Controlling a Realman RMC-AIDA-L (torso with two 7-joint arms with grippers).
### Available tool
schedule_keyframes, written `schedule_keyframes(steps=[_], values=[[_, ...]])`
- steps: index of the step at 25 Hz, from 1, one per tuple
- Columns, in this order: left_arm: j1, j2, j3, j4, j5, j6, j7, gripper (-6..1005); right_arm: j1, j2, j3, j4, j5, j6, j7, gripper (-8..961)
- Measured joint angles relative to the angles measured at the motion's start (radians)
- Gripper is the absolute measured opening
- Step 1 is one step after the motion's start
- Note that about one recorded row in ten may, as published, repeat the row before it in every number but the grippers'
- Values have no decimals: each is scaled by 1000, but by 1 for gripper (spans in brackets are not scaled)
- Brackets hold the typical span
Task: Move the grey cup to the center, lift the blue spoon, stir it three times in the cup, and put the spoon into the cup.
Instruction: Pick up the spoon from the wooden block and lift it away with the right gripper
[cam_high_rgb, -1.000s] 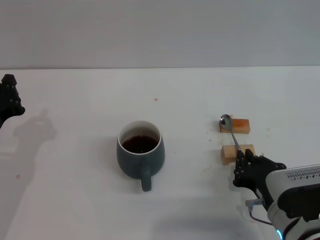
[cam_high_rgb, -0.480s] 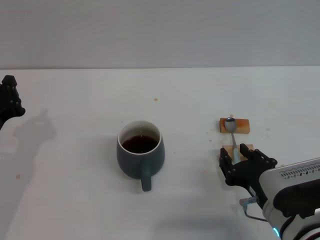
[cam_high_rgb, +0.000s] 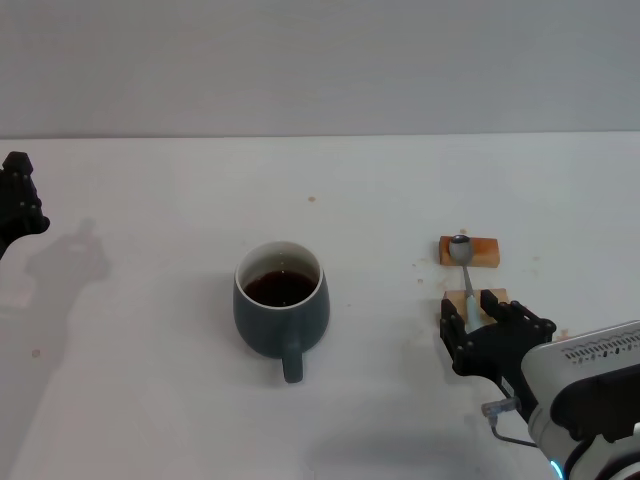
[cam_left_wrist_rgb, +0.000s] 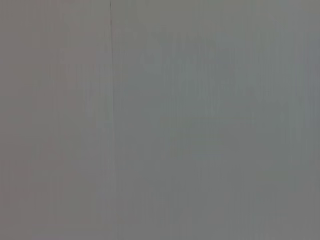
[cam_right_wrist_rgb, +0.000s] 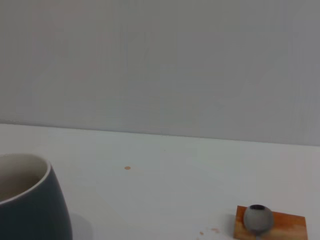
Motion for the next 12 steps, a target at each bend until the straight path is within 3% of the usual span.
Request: schedule_keyframes(steps=[12], values=[[0, 6, 0, -1, 0, 0, 0, -2, -25, 12, 0, -4, 0, -10, 6, 448]])
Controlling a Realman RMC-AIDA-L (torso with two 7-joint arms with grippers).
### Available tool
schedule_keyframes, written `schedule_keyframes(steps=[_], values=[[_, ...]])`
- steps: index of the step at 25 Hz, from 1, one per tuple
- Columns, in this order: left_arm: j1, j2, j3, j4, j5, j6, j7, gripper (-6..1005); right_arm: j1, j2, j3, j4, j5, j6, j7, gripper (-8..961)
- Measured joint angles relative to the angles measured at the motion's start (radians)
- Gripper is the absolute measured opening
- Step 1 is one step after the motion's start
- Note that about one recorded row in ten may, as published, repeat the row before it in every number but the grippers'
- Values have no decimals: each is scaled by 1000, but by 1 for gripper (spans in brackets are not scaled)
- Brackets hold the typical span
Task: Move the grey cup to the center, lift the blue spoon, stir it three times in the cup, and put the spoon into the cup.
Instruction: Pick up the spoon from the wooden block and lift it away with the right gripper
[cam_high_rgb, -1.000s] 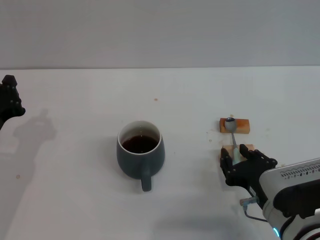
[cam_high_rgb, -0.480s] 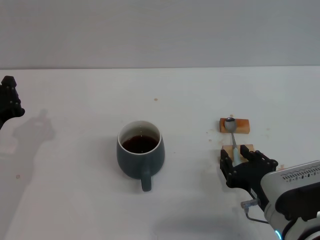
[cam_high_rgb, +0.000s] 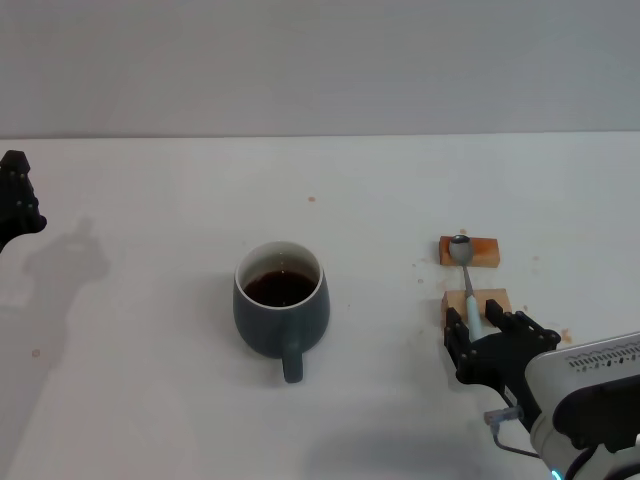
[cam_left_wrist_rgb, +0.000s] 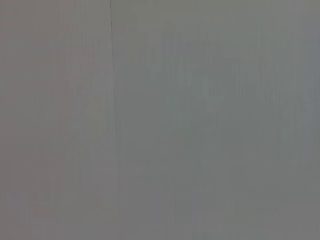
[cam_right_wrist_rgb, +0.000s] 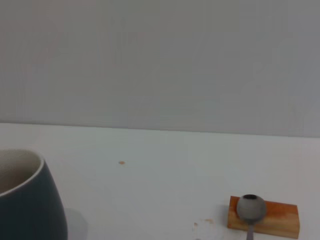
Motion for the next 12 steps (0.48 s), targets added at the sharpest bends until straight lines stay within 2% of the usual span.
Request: schedule_keyframes(steps=[12], values=[[6, 9, 0, -6, 0, 0, 0, -2, -4, 13, -1, -20, 3, 5, 3, 447]])
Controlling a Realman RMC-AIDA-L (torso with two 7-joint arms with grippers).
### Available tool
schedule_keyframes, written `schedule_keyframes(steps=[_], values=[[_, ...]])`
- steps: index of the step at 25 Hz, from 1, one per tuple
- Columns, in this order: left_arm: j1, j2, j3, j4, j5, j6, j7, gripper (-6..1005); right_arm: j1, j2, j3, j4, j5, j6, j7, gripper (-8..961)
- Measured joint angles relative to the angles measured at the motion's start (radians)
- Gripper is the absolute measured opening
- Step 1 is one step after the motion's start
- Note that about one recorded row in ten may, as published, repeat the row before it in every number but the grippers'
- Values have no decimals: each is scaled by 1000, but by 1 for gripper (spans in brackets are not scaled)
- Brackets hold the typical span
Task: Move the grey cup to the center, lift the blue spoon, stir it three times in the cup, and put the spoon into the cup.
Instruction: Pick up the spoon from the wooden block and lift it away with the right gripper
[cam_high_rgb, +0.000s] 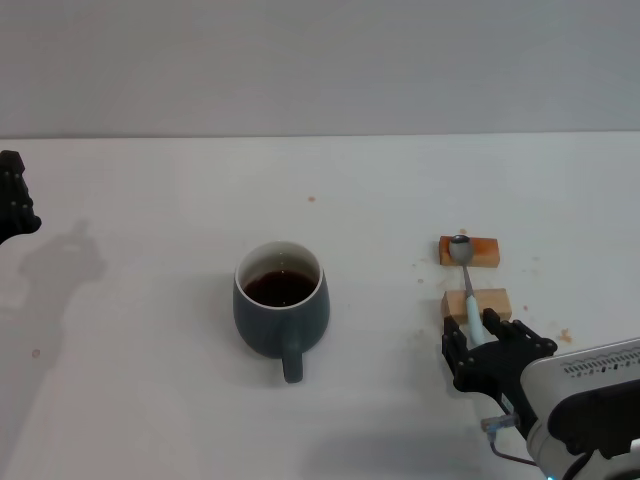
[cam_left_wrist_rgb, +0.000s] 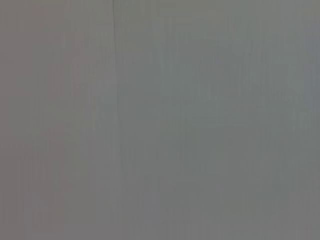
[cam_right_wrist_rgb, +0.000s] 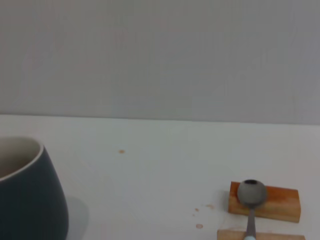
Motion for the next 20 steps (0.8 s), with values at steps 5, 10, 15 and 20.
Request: schedule_keyframes(steps=[5, 10, 15, 20], values=[[3, 1, 0, -1, 0, 0, 0, -2, 0, 6, 1, -10, 1, 1, 0, 447], [4, 1, 0, -4, 0, 0, 0, -2, 0, 6, 1, -10, 1, -2, 1, 424], [4, 1, 0, -5, 0, 0, 0, -2, 1, 7, 1, -9, 1, -3, 1, 394], [4, 1, 0, -5, 0, 0, 0, -2, 7, 6, 1, -10, 1, 0, 1, 365]])
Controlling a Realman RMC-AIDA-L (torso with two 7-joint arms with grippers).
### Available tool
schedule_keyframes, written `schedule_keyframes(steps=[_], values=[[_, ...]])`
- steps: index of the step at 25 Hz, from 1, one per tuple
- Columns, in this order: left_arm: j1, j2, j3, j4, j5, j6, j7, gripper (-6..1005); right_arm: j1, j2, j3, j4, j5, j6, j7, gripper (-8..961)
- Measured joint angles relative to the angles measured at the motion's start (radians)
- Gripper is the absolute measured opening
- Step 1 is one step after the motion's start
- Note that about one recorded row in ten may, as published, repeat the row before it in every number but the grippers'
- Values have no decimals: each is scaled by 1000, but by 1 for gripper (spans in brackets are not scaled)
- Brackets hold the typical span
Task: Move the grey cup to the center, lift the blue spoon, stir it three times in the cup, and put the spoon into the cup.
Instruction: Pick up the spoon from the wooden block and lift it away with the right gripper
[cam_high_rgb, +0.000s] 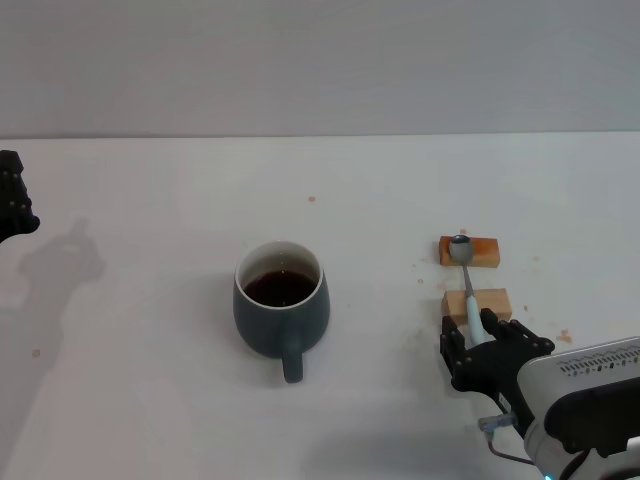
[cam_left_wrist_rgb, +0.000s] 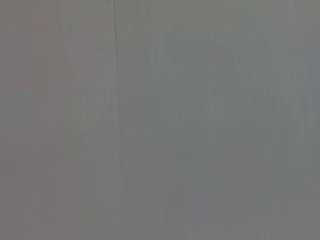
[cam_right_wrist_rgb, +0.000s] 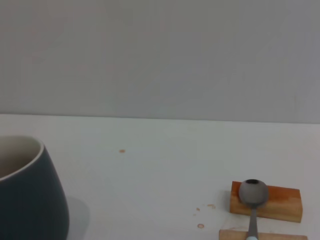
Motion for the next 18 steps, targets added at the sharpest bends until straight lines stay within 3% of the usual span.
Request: schedule_keyframes(steps=[8, 18], values=[[0, 0, 0, -1, 0, 0, 0, -2, -2, 3, 1, -2, 1, -5, -4, 318], [0, 0, -1, -3, 0, 0, 0, -2, -2, 4, 11, -3, 1, -6, -6, 160]])
